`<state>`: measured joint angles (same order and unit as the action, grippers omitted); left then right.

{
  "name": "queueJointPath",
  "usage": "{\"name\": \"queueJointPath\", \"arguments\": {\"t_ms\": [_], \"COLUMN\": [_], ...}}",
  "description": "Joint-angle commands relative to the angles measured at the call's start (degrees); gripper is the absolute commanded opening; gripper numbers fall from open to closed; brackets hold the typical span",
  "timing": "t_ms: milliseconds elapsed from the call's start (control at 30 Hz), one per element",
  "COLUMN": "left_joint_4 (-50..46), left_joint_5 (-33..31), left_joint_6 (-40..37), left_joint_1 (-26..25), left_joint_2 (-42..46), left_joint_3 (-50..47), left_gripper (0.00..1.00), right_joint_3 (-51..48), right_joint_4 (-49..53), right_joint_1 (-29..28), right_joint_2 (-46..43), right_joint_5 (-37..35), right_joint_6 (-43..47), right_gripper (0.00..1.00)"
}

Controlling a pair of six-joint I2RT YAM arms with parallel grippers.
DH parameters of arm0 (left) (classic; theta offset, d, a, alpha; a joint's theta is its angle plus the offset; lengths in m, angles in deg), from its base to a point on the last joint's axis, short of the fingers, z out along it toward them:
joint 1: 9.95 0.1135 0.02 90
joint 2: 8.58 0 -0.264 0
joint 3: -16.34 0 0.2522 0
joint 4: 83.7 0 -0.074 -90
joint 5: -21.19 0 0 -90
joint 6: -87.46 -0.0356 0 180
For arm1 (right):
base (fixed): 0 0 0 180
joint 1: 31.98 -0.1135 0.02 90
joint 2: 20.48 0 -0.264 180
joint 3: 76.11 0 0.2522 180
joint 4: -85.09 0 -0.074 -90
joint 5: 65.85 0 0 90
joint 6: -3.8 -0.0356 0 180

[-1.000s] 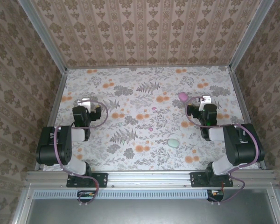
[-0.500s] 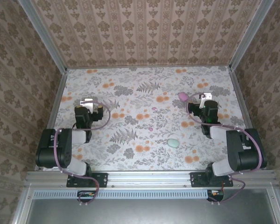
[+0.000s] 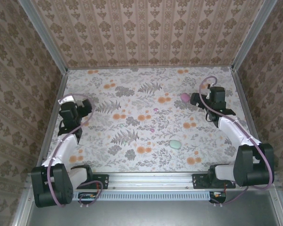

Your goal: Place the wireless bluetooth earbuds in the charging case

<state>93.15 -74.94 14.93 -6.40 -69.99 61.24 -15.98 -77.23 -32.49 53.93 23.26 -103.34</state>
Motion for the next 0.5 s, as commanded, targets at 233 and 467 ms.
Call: {"name": "queueJointPath", "arguments": {"t_ms": [233,467], "left_joint_4": [-14.76,-13.99], "left_joint_5": [17.84,14.67], "left_joint_6": [13.13,16.31], "left_joint_1": [-3.48,-10.55], "left_joint_2": [6.63,9.73], "left_joint_3": [0.51,-1.7], "left_gripper": [1.0,1.0], "right_joint_3": [12.29,16.97], "right_joint_4": [17.45,19.02], "right_joint_1": [-0.06,-0.37], "right_joint_2": [8.62,17.92], "right_joint_5": [18.61,22.43], "right_joint_6": [-0.49,-1.18], "right_gripper": [0.91,0.82]}}
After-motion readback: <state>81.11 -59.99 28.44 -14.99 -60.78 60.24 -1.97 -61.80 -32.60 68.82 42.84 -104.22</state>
